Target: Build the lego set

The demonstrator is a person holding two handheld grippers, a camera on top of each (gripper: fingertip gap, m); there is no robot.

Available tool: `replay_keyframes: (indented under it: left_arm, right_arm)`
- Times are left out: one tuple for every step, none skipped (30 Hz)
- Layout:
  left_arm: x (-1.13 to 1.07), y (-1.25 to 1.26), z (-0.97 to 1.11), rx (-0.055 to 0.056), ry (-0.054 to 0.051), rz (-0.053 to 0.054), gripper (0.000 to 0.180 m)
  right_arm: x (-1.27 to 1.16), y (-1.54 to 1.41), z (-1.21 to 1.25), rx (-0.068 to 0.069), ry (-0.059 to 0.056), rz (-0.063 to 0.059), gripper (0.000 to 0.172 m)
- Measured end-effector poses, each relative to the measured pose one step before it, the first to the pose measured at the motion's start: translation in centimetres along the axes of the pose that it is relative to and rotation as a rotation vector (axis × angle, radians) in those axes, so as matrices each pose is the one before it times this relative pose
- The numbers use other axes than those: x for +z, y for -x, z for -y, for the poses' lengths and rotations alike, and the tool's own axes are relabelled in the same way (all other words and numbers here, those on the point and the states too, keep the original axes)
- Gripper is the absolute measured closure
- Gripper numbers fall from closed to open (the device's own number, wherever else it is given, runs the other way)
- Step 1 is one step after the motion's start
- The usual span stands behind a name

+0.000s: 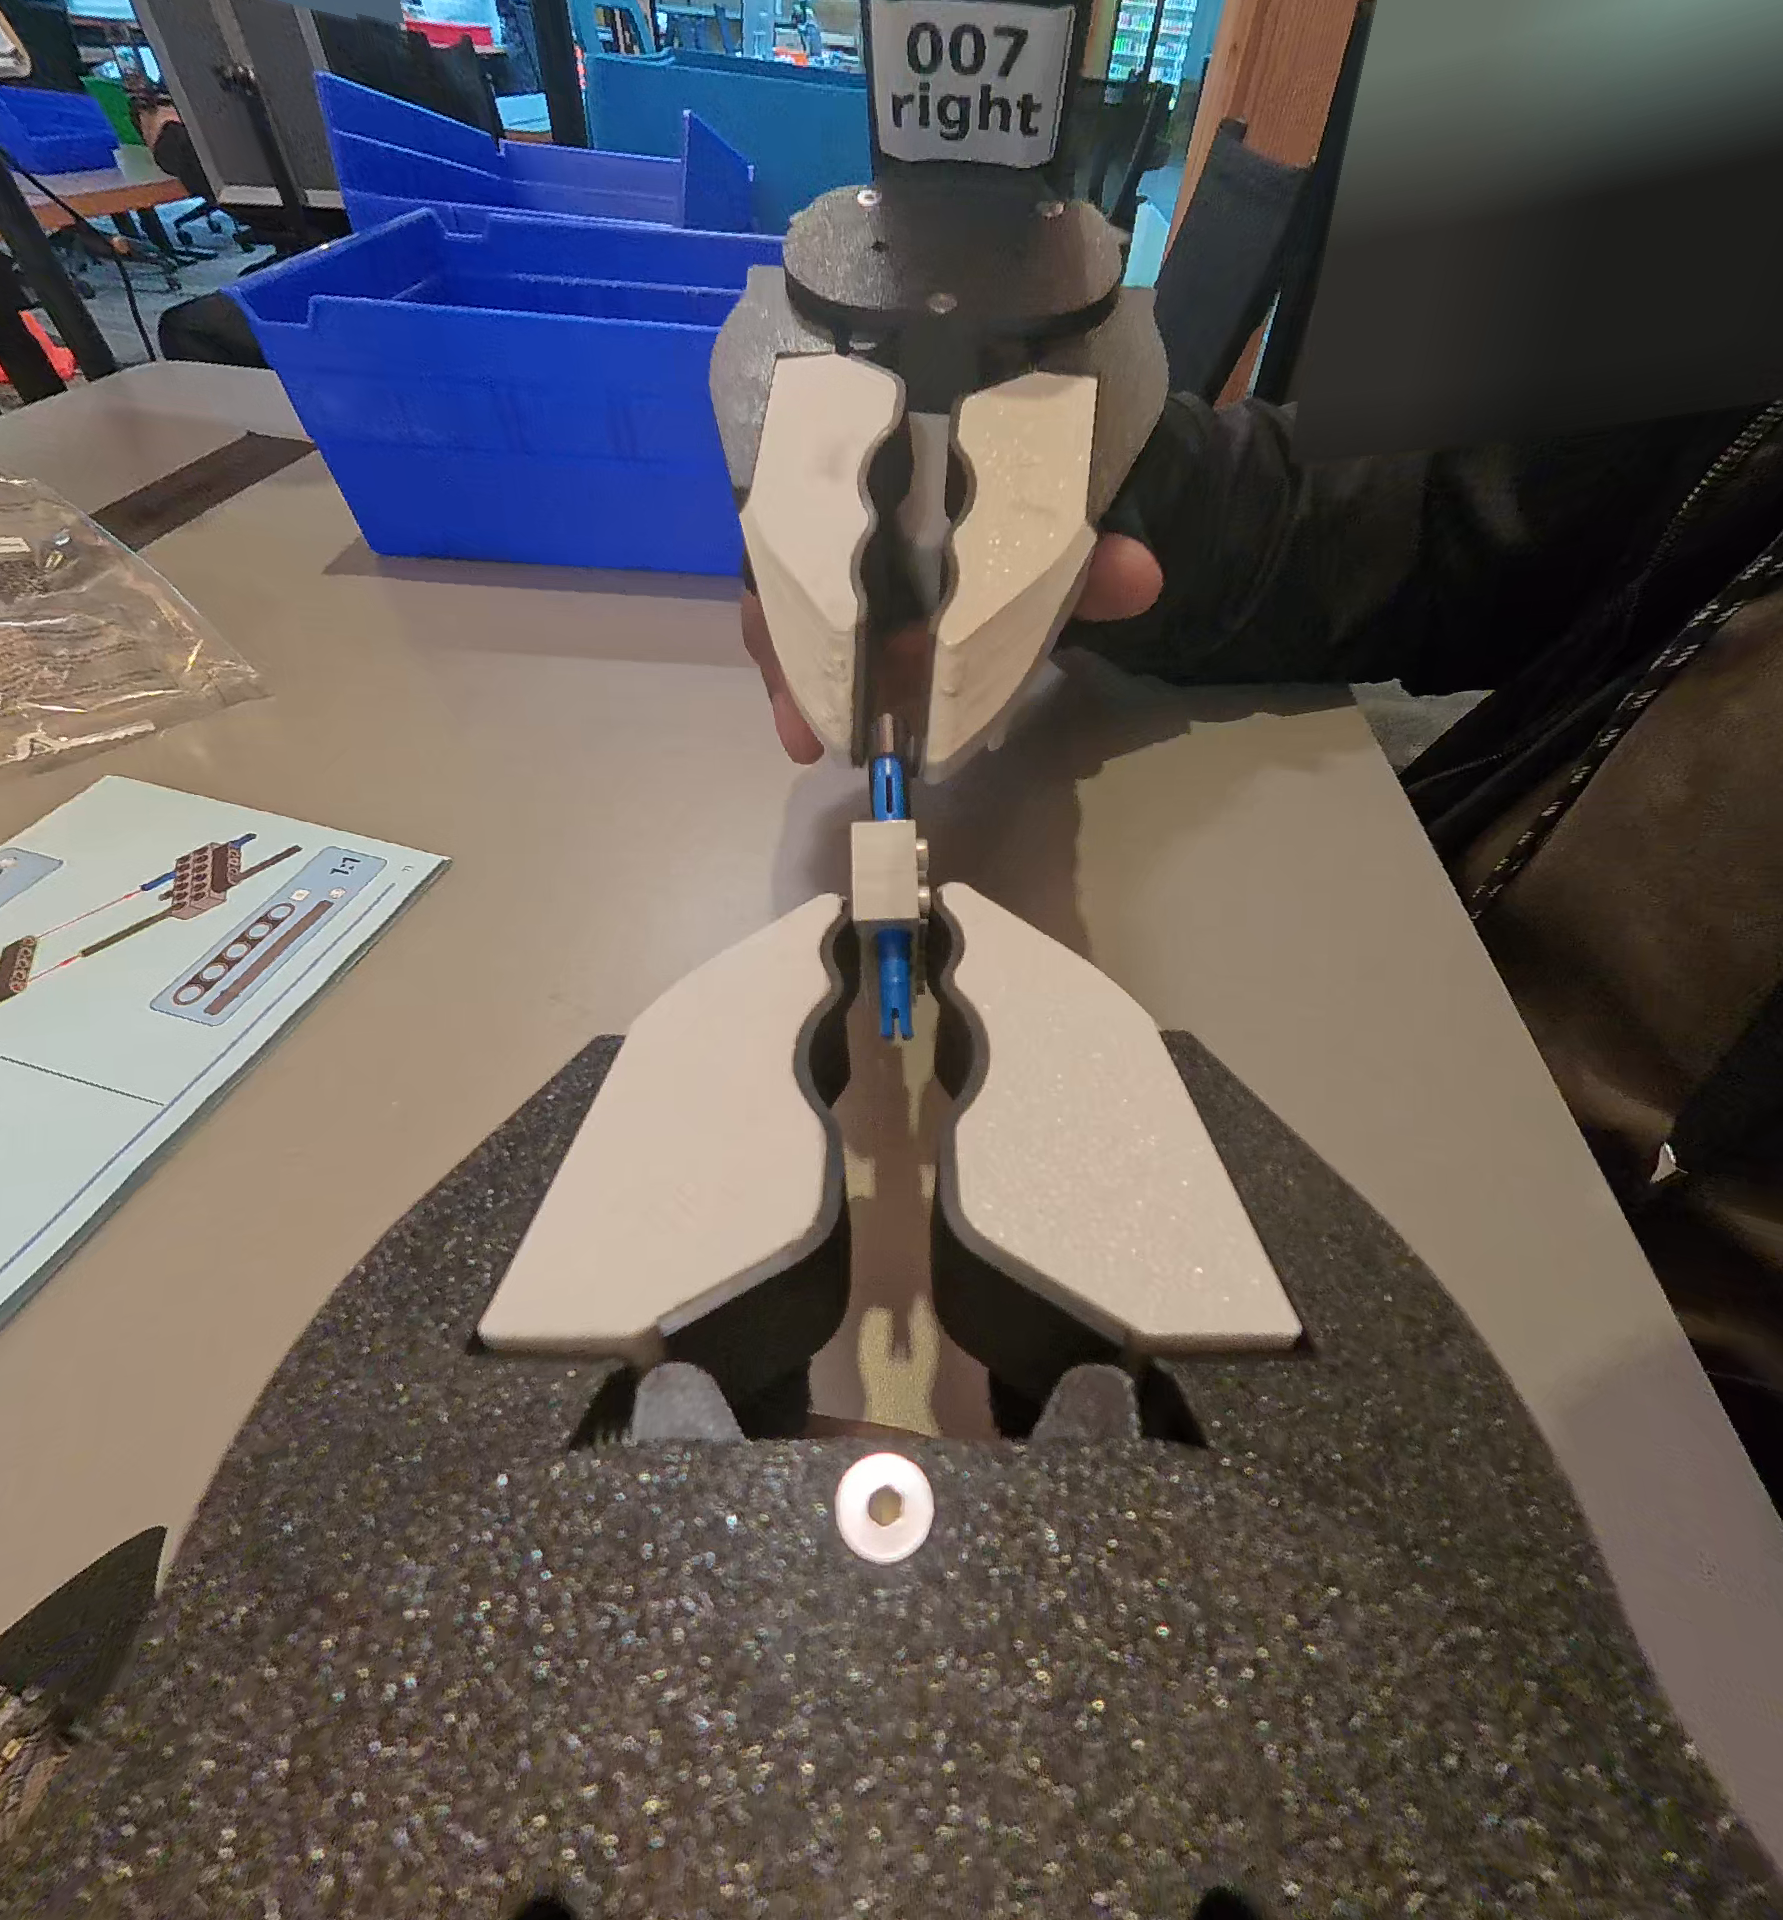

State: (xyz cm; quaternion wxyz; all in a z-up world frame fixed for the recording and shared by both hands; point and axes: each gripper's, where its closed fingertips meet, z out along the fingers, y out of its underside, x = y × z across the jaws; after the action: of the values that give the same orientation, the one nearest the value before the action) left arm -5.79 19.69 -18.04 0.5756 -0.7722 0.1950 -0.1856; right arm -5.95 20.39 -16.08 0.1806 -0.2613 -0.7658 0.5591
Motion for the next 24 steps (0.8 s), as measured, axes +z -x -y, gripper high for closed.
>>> replay_keyframes:
  left_arm:
    - [0.041, -0.033, -0.061, 0.0037, 0.0053, 0.0007, 0.169]
    - [0.035, 0.011, -0.073, 0.0022, 0.0054, 0.0025, 0.169]
    - [0.02, 0.026, -0.103, -0.0008, 0.0081, 0.0015, 0.169]
    - [0.034, 0.041, -0.168, -0.0047, 0.012, 0.0004, 0.169]
    - [0.04, 0.029, -0.193, -0.0042, 0.0136, 0.0012, 0.169]
    - [0.04, 0.015, -0.173, -0.0002, 0.0126, 0.0017, 0.169]
    - [0.047, -0.024, -0.138, -0.0013, 0.0116, 0.0001, 0.169]
    - [0.07, -0.063, -0.183, -0.0034, 0.016, -0.0035, 0.169]
    - [0.071, 0.011, -0.226, 0.002, 0.0181, 0.0032, 0.169]
    - [0.074, 0.067, -0.196, 0.0038, 0.0166, 0.0077, 0.169]
    - [0.089, 0.011, -0.183, 0.0001, 0.0165, 0.0031, 0.169]
    - [0.068, -0.057, -0.189, 0.0029, 0.0163, -0.0009, 0.17]
    - [0.065, -0.015, -0.183, 0.0033, 0.016, 0.0015, 0.169]
    - [0.068, -0.004, -0.161, 0.0009, 0.0131, 0.002, 0.169]
    - [0.066, -0.047, -0.173, 0.0005, 0.0122, -0.0021, 0.169]
    - [0.075, -0.053, -0.137, 0.0005, 0.0089, -0.0018, 0.17]
    - [0.093, -0.061, -0.128, -0.0009, 0.0068, -0.0041, 0.17]
    - [0.112, -0.097, -0.139, -0.0004, 0.0079, -0.0057, 0.17]
    - [0.118, -0.085, -0.161, 0.0034, 0.0104, -0.0036, 0.17]
    - [0.091, 0.002, -0.101, 0.0053, 0.0085, 0.0041, 0.17]
    - [0.038, 0.022, -0.032, 0.0045, 0.0029, 0.0047, 0.17]
    - [0.008, -0.033, 0.008, 0.0018, 0.0008, -0.0008, 0.17]
    - [0.018, -0.022, -0.033, 0.0009, 0.0022, -0.0017, 0.17]
    - [0.048, 0.011, -0.074, 0.0017, 0.0061, 0.0014, 0.17]
  right_arm:
    - [0.015, 0.012, -0.06, -0.0026, 0.0021, 0.0004, 0.164]
    - [0.021, -0.003, -0.088, -0.0014, 0.004, 0.0004, 0.164]
    - [0.04, -0.021, -0.127, -0.0023, 0.0062, -0.0012, 0.164]
    - [0.051, -0.035, -0.195, -0.0056, 0.0091, -0.0035, 0.164]
    - [0.077, -0.029, -0.218, -0.0076, 0.0113, -0.0043, 0.164]
    - [0.053, 0.005, -0.177, -0.0089, 0.0098, -0.0025, 0.164]
    - [0.049, 0.027, -0.17, -0.0081, 0.0091, 0.0003, 0.164]
    - [0.057, 0.05, -0.225, -0.0048, 0.0127, 0.0044, 0.164]
    - [0.076, 0.006, -0.242, 0.0005, 0.0141, 0.0033, 0.164]
    - [0.078, -0.022, -0.232, 0.0012, 0.0112, 0.0015, 0.164]
    - [0.072, -0.005, -0.206, 0.0011, 0.0084, 0.0036, 0.164]
    - [0.078, 0.068, -0.187, 0.0022, 0.0069, 0.008, 0.164]
    - [0.086, 0.051, -0.162, 0.001, 0.007, 0.0056, 0.164]
    - [0.086, 0.026, -0.132, -0.0002, 0.0062, 0.0033, 0.164]
    - [0.084, 0.064, -0.134, 0.0007, 0.0076, 0.006, 0.164]
    - [0.063, 0.064, -0.116, -0.0006, 0.0072, 0.0048, 0.164]
    - [0.041, 0.094, -0.101, -0.0015, 0.0069, 0.0058, 0.164]
    - [0.044, 0.104, -0.132, -0.0029, 0.0092, 0.0065, 0.164]
    - [0.053, 0.106, -0.139, -0.0037, 0.0094, 0.005, 0.164]
    - [0.04, 0.025, -0.106, -0.0025, 0.0065, -0.0001, 0.164]
    - [0.005, -0.009, -0.022, 0.0007, 0.0014, 0.0002, 0.164]
    - [0.008, 0.031, -0.012, 0.0023, 0.0005, 0.0034, 0.164]
    - [0.023, 0.034, -0.051, 0.0012, 0.0043, 0.0022, 0.164]
    - [0.043, -0.002, -0.115, -0.0033, 0.0089, -0.0013, 0.164]
